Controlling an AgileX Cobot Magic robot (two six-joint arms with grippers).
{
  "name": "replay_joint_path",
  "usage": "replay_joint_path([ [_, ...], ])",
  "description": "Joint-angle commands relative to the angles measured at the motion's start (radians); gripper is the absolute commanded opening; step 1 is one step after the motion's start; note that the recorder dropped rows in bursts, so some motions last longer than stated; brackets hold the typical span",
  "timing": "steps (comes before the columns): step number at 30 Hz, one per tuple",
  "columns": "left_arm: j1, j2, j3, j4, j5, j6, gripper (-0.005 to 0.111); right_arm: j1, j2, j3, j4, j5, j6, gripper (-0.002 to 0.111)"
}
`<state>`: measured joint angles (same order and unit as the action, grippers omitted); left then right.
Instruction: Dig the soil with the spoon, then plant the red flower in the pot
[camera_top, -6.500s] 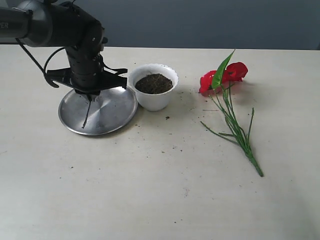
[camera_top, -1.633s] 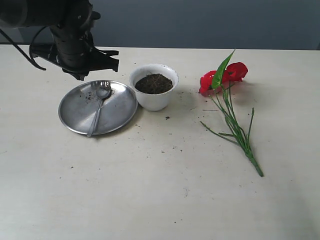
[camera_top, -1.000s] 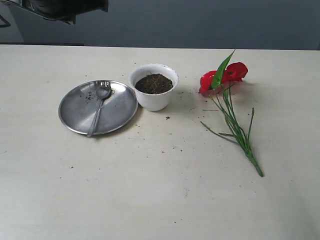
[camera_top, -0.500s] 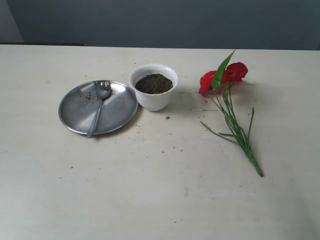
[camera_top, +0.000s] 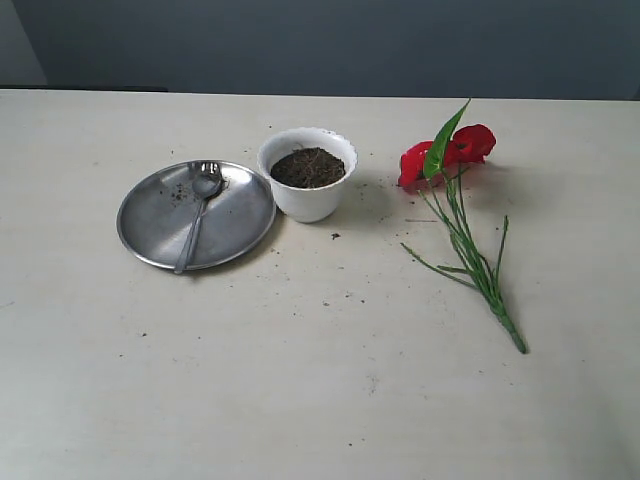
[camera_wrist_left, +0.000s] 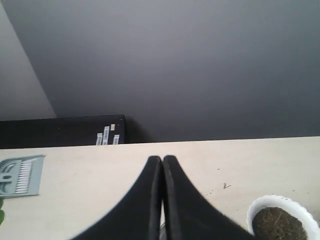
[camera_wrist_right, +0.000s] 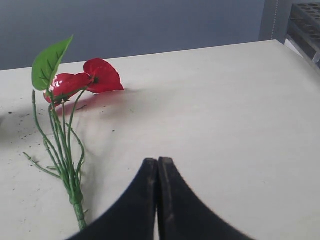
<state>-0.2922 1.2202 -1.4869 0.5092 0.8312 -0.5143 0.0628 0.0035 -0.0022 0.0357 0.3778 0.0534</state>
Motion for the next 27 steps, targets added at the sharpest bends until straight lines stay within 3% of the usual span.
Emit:
replay_joint_path([
  [1, 0.002, -0.038, 0.004, 0.035, 0.105, 0.001, 0.000, -0.004, -0.004, 0.002, 0.003, -0.013, -0.003, 0.000],
  [17, 0.002, -0.040, 0.004, 0.007, 0.087, -0.002, 0.000, -0.004, -0.004, 0.002, 0.000, -0.014, -0.003, 0.000],
  [27, 0.005, -0.040, 0.004, 0.153, -0.023, -0.006, 0.000, -0.004, -0.004, 0.002, -0.001, -0.011, -0.003, 0.000],
])
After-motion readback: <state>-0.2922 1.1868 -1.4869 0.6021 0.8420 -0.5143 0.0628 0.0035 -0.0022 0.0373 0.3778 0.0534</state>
